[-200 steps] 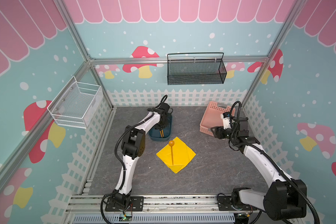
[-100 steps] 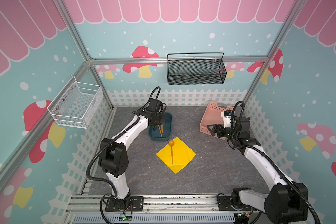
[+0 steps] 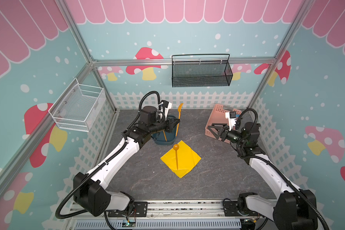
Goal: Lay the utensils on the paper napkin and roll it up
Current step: 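Lift the fork upright out of the tray with the left gripper, then hold the fork up with the left gripper while the right gripper grasps it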
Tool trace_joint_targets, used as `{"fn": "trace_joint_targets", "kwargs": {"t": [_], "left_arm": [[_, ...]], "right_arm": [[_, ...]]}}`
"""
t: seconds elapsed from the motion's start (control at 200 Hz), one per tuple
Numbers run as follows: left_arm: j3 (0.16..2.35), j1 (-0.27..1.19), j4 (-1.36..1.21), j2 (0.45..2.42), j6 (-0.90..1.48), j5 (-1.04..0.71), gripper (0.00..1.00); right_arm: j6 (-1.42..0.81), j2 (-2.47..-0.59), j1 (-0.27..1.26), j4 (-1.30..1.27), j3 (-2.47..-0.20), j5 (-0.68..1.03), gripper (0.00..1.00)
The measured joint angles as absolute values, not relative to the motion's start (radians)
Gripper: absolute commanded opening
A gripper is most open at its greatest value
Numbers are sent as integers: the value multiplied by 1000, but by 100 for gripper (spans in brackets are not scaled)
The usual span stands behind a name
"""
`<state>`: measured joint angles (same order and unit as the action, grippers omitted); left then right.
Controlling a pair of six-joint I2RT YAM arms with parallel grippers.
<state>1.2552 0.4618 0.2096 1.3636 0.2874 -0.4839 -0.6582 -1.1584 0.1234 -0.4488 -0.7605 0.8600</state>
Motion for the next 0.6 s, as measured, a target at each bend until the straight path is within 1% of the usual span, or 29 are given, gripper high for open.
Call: {"fn": "trace_joint_targets", "kwargs": {"t": [0.195, 0.28, 0.325, 0.6], "left_arm": [[1132, 481, -43, 1285, 300, -626, 0], [1079, 495, -142, 1257, 305, -679, 0], [1057, 506, -184, 1245, 306, -705, 0], [1025, 548, -310, 1209, 298, -802, 0]], "right_arm": [[-750, -1142, 194, -661, -767, 931, 57], [-765, -1143, 233, -704, -791, 952, 53], [-772, -1145, 252, -723, -813, 967, 53], [-757, -1152, 352, -798, -908, 1023, 50]]}}
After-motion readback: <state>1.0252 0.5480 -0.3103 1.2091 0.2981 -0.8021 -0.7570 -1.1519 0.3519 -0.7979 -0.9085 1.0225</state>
